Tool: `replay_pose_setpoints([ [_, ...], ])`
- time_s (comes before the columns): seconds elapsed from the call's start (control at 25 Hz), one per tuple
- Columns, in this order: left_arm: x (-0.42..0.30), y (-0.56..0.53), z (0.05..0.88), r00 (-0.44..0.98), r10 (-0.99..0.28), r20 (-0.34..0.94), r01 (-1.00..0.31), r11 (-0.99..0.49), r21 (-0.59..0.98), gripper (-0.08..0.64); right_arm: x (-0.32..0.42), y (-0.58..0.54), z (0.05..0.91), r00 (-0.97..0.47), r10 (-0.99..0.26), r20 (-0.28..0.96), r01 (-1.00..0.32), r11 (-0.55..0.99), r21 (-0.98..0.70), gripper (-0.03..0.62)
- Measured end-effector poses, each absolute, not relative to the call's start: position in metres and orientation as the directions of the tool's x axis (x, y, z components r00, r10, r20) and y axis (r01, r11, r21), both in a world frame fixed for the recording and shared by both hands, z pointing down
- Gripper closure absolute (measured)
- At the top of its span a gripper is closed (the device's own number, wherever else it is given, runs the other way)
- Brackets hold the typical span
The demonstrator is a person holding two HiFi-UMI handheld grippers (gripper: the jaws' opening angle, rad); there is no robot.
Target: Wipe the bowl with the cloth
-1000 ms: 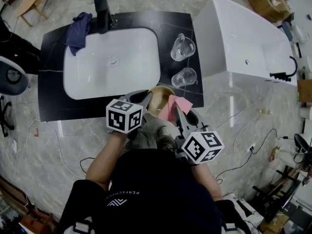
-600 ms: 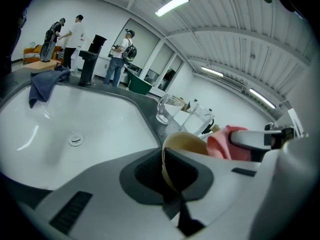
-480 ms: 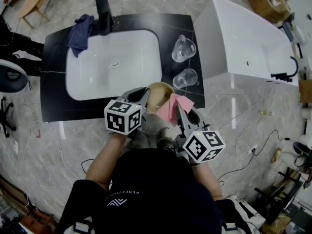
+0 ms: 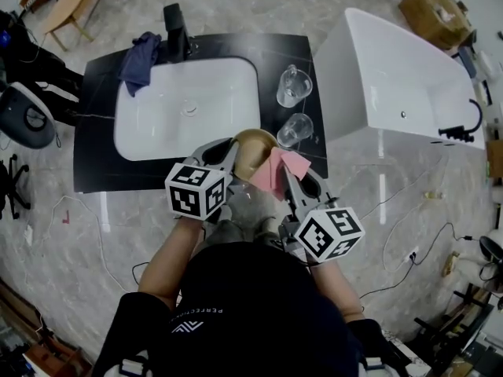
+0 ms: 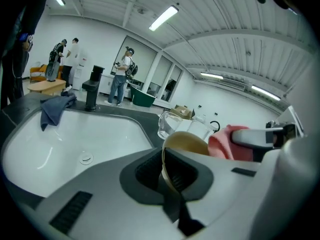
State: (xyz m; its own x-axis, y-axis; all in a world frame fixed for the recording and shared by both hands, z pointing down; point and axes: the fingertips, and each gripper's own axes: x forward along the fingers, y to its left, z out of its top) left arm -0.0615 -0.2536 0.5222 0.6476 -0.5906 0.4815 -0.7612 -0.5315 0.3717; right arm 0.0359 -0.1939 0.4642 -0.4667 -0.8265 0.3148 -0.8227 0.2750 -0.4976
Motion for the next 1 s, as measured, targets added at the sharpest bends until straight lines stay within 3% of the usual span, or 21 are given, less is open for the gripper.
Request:
replay_pose_setpoints([
  [1.0, -0.085, -0.245, 0.411, 0.492, -0.813, 0.313, -0.869, -0.481, 0.115, 0.540, 0.020, -0.192, 0.358, -0.595, -0.803, 0.043, -0.753, 0.538, -0.379, 0.549],
])
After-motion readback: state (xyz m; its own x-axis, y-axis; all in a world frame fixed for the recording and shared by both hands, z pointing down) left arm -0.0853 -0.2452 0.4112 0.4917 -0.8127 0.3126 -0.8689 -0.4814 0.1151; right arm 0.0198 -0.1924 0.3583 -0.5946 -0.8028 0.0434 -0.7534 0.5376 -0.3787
